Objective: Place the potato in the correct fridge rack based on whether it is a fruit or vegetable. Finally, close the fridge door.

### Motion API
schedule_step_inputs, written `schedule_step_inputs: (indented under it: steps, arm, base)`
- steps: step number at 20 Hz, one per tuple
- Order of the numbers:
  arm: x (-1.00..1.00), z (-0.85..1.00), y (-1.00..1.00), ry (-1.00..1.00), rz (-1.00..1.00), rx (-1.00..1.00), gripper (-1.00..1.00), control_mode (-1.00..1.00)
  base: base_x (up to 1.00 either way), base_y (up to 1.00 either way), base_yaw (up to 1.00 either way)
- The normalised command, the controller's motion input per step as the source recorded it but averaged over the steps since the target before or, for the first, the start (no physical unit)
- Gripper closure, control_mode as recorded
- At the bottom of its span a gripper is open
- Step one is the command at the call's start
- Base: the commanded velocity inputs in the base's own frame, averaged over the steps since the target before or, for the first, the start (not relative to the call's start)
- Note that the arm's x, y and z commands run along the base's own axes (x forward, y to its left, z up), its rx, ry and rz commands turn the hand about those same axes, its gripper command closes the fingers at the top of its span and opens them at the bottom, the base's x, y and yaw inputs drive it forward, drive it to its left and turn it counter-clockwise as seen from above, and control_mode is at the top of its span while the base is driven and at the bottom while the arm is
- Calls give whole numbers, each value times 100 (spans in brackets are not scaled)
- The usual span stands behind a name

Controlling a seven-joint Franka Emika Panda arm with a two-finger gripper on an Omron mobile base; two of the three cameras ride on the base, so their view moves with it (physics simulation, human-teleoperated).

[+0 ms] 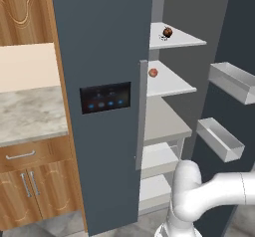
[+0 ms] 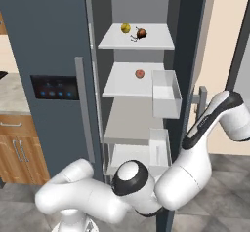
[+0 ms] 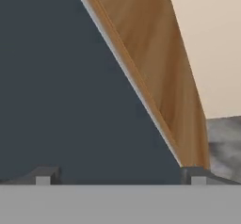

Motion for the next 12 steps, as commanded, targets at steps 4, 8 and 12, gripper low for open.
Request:
schedule_step_inputs:
  steps: [4,8,12]
  arm:
    - [-4,31,100,-15,14,5,-100,-100]
    - [-24,38,100,-16,10,6,-100,-100]
    - [-31,48,100,-19,4,5,-100,-100]
  base:
    - [0,0,0]
    - [0,0,0]
    - [0,0,0]
